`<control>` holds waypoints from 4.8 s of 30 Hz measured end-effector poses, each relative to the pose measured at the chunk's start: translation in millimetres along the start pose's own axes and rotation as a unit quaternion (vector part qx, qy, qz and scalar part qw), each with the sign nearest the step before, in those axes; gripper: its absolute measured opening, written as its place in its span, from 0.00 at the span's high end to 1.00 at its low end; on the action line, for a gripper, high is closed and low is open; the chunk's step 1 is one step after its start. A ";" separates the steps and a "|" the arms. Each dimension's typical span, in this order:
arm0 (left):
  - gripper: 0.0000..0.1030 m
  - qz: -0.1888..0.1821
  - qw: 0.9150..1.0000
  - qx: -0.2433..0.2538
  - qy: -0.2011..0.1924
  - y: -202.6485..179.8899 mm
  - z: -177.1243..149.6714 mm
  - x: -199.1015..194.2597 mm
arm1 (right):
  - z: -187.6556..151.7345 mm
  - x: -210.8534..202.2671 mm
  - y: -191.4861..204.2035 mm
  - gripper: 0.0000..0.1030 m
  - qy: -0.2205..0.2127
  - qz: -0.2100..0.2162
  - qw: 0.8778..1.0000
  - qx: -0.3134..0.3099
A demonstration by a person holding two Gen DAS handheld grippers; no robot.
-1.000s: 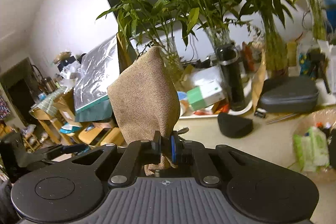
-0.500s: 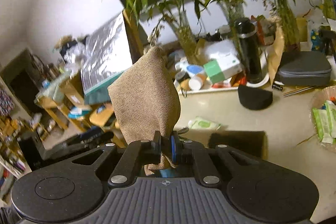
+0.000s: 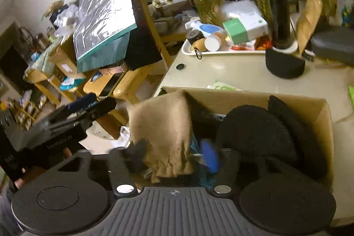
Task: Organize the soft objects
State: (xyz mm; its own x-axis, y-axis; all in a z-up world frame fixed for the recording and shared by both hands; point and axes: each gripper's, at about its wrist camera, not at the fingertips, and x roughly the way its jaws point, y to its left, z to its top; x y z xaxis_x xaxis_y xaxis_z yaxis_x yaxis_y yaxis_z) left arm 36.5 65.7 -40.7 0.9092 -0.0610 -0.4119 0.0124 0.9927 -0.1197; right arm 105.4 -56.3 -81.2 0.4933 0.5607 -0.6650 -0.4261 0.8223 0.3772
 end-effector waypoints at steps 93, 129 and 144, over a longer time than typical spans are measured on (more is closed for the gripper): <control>0.22 -0.105 0.966 0.110 0.211 16.8 31.3 241.4 | 106.3 60.5 -195.8 0.00 -0.032 -0.249 0.965 -0.079; 0.22 -0.262 0.846 0.388 0.255 -35.8 -31.1 308.4 | 116.5 66.9 -201.4 0.00 -0.030 -0.254 0.965 -0.058; 0.41 -0.240 0.866 0.332 0.288 -24.5 -28.4 323.1 | 112.3 66.4 -206.5 0.00 -0.024 -0.266 0.962 -0.055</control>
State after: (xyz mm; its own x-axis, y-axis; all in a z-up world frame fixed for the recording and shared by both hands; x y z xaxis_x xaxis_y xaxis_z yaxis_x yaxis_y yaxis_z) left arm 318.2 18.7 -196.5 0.3774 -0.3342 -0.8636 0.7410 0.6683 0.0651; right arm 311.3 -177.9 -130.8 0.6978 0.0685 -0.7130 -0.1793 0.9804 -0.0812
